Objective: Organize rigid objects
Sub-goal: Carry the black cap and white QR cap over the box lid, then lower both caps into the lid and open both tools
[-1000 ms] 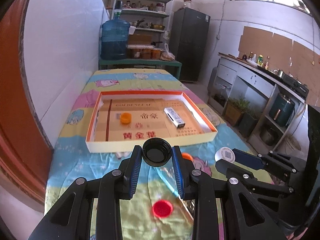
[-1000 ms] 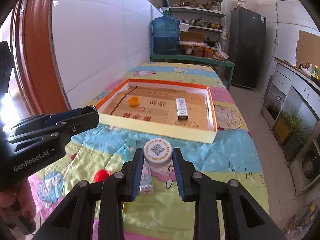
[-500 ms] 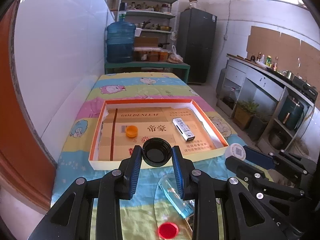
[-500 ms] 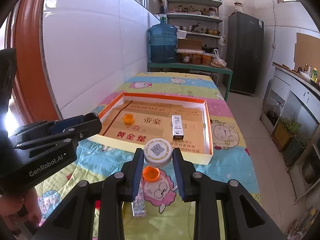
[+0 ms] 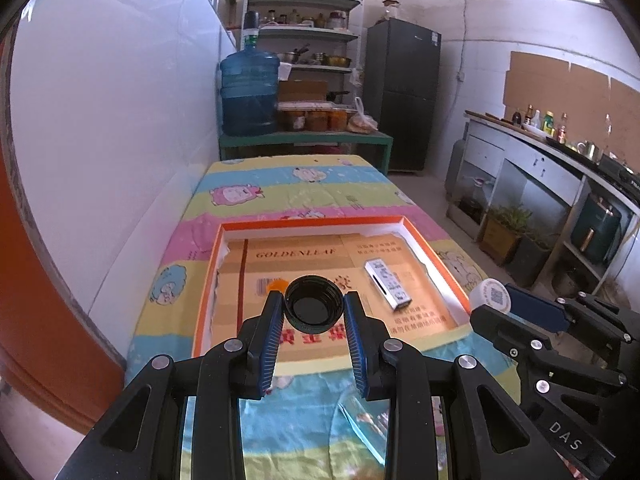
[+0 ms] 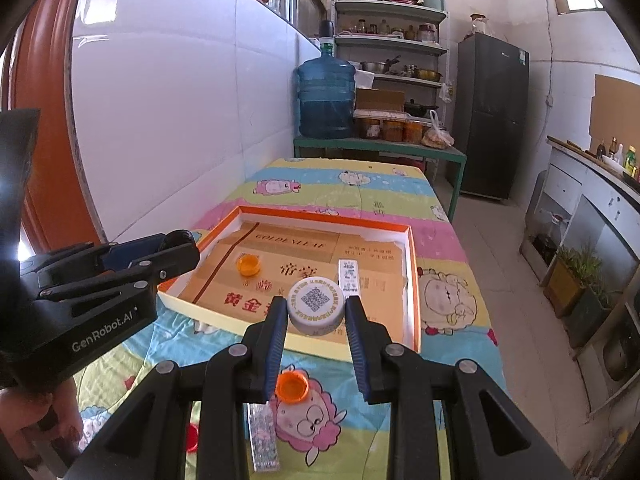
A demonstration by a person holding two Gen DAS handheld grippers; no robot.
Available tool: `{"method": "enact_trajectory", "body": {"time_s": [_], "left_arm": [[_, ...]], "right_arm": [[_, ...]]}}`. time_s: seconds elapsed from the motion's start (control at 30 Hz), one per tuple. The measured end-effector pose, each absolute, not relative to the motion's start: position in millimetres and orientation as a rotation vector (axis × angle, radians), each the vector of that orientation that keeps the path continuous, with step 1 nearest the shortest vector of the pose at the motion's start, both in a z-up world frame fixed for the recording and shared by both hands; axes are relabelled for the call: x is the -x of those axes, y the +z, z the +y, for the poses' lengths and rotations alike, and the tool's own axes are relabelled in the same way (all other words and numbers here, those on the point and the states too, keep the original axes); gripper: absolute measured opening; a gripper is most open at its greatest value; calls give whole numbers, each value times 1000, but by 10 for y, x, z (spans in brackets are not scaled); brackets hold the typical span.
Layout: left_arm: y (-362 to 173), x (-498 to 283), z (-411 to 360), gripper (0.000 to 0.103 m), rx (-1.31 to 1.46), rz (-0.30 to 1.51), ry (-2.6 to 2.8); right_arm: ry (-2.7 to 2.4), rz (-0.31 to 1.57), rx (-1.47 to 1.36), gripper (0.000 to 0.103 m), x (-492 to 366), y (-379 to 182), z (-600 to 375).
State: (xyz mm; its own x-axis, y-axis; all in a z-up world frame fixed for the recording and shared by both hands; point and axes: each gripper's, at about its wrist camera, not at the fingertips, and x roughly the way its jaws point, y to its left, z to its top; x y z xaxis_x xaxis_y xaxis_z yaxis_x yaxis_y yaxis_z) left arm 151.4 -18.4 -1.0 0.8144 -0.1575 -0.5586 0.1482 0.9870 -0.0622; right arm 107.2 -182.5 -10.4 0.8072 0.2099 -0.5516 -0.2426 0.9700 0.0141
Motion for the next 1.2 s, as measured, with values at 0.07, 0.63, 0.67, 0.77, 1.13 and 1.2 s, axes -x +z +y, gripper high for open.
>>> {"method": "enact_trajectory", "body": {"time_s": [0.07,0.63,0.67,0.77,1.13,1.2], "left_arm": [[17,-1583,-166,31,19,593,-158],[-50,-2118,13,31,68,633,-130],[-68,-2147,29,31,72,638,-127],[-143,-2238,80,31,85,653,-116],[-398,-2469,110,31,90,699,-98],[-431,-2509,110,31,90,707,-97]], "right_arm": [[244,580,57,30,-1118,-86,-1823],[273,588,28,30,-1624,-3,-1785],[275,597,26,30,-1670,-27,-1778],[275,614,25,30,-1762,-101,-1765],[289,687,18,30,-2070,-381,-1671],[292,699,13,30,-2111,-423,-1670]]}}
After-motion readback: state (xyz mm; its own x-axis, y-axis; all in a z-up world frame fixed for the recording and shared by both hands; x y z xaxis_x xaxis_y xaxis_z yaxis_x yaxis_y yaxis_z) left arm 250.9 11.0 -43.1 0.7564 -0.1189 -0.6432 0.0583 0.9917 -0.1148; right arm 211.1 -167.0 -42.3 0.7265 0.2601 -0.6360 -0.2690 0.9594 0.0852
